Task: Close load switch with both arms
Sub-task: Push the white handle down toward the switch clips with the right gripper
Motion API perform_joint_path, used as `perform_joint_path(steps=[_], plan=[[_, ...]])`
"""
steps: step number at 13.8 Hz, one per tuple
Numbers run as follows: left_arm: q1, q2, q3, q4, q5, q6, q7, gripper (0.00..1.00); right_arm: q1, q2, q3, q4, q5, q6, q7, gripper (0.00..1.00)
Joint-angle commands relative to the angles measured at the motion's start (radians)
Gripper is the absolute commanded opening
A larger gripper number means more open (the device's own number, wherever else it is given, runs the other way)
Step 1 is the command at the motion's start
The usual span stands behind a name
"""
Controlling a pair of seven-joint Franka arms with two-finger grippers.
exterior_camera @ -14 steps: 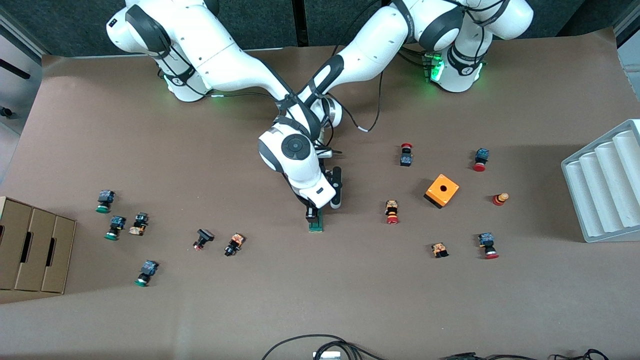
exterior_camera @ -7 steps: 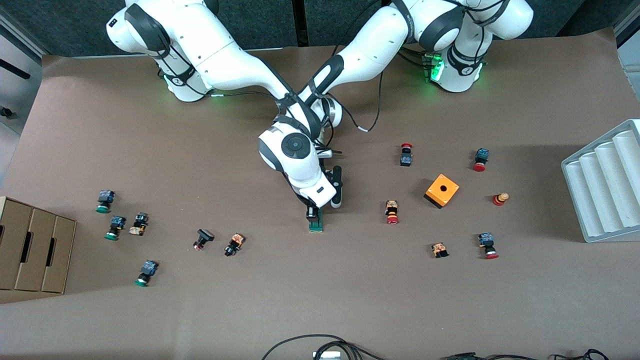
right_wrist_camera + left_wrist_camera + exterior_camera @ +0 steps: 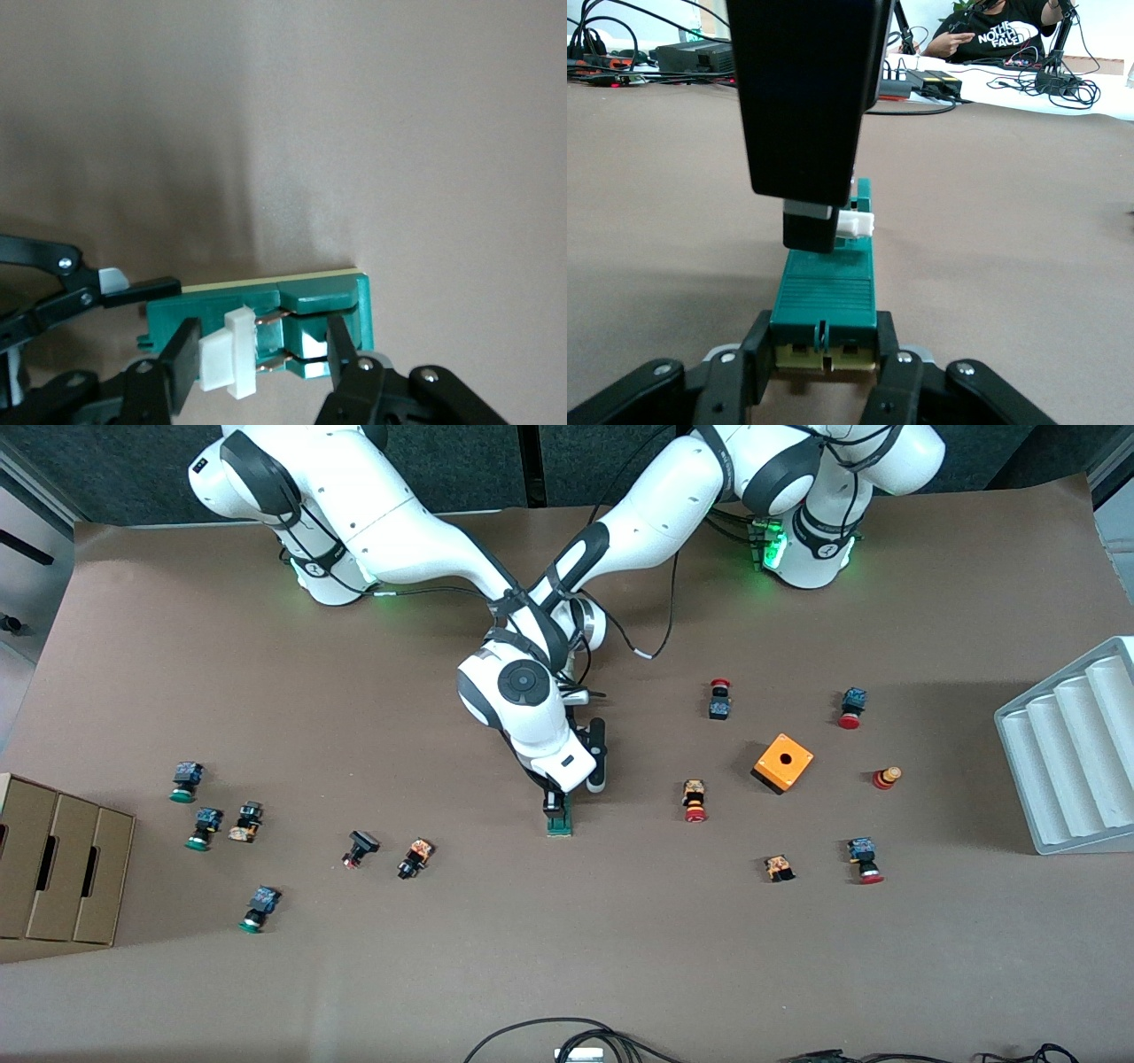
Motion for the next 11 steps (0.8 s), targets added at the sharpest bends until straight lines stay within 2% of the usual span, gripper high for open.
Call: perform_joint_path(steps=[1, 11], plan=[[-0.012, 0.024, 0.004, 0.021, 0.003, -0.001, -0.028, 0.29, -0.005, -0.01, -0.013, 0.007, -0.029, 0.004, -0.008, 0.64], [-0.012, 0.024, 0.004, 0.021, 0.003, -0.001, -0.026, 0.29, -0.011, -0.025, -0.013, 0.007, -0.027, 0.001, -0.008, 0.6]])
